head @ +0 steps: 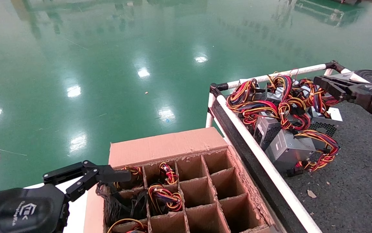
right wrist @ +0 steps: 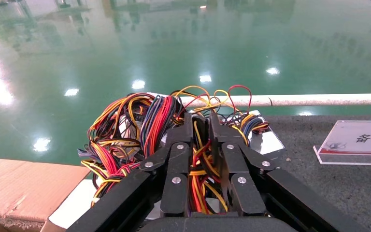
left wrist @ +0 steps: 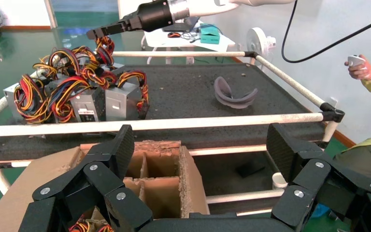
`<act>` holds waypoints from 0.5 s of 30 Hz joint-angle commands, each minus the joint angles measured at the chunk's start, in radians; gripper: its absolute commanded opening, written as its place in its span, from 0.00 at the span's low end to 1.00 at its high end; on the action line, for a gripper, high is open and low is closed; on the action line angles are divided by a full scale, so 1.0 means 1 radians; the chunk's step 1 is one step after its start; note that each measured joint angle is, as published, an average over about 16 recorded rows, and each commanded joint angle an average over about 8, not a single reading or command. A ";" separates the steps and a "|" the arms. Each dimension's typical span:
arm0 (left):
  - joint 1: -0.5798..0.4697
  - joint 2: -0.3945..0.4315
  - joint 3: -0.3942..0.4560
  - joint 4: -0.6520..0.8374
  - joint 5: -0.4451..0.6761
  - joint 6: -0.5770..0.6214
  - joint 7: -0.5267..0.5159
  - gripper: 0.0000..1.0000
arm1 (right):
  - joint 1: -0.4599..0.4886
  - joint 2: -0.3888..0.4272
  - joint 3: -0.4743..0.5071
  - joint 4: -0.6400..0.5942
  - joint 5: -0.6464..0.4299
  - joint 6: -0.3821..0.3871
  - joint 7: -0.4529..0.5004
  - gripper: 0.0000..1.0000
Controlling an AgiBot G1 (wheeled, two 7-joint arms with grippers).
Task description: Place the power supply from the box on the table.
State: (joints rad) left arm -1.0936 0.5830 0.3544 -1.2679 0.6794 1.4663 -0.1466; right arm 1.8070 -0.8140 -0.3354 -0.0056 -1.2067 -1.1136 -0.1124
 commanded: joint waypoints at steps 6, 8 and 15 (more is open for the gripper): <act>0.000 0.000 0.000 0.000 0.000 0.000 0.000 1.00 | 0.000 -0.001 0.002 0.000 0.002 0.000 0.000 1.00; 0.000 0.000 0.000 0.000 0.000 0.000 0.000 1.00 | 0.001 -0.001 0.002 0.000 0.002 0.000 0.000 1.00; 0.000 0.000 0.000 0.000 0.000 0.000 0.000 1.00 | 0.001 -0.002 0.003 0.001 0.004 0.000 0.000 1.00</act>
State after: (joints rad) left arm -1.0936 0.5829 0.3544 -1.2679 0.6793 1.4662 -0.1466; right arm 1.8079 -0.8158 -0.3325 -0.0049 -1.2026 -1.1135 -0.1128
